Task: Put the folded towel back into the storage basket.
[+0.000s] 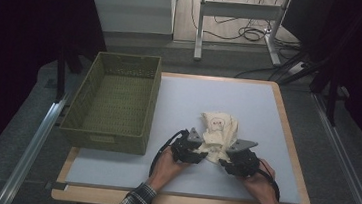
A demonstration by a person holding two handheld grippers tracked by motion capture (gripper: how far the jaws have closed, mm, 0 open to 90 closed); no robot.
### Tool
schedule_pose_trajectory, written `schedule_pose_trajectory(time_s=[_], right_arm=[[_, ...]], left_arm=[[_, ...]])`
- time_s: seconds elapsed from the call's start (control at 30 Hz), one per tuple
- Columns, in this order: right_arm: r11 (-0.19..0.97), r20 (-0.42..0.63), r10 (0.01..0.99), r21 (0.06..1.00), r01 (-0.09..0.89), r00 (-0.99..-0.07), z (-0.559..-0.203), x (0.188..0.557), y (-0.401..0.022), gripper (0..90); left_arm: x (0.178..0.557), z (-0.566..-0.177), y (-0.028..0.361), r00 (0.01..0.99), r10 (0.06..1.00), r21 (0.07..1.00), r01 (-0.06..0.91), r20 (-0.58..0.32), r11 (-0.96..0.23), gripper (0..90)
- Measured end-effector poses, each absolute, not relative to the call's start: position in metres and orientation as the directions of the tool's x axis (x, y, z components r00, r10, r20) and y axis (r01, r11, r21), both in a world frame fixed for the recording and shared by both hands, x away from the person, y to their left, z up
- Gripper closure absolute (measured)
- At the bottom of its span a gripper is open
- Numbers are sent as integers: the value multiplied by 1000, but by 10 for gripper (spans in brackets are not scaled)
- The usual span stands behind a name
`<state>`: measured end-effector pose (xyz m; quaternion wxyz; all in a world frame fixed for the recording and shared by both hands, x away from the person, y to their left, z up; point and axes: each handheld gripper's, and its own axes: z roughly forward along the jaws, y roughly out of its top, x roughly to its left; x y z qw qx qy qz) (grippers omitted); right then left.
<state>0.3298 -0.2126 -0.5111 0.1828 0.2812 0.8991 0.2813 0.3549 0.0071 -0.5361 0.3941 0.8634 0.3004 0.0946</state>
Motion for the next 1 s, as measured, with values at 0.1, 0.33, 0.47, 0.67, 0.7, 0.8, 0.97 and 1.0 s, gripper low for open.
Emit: schedule_pose_trajectory(time_s=[0.1, 0.33, 0.47, 0.67, 0.7, 0.8, 0.97, 1.0], right_arm=[[667, -172, 620, 630, 398, -766, -513, 327, -218, 808], [592, -132, 664, 693, 411, -736, -488, 324, -247, 854], [560, -142, 703, 715, 420, -697, -475, 323, -267, 853], [506, -79, 719, 741, 441, -691, -473, 322, -292, 812], [514, -84, 715, 737, 440, -694, -475, 321, -292, 777], [533, -112, 719, 722, 441, -686, -480, 318, -294, 727], [482, -72, 752, 739, 471, -655, -480, 315, -309, 685], [480, -77, 759, 736, 476, -647, -480, 315, -312, 676]], left_arm=[[355, -537, 9, 816, 567, 741, 448, -112, -499, 791], [347, -520, 25, 803, 592, 762, 428, -73, -486, 861], [338, -506, 41, 784, 618, 775, 422, -53, -470, 862], [322, -504, 56, 782, 617, 785, 436, -88, -441, 861], [320, -504, 56, 779, 623, 780, 435, -75, -450, 860], [312, -507, 61, 765, 643, 762, 442, -45, -472, 859], [301, -516, 76, 738, 674, 731, 479, -36, -486, 856], [299, -517, 79, 734, 678, 723, 486, -34, -491, 855]])
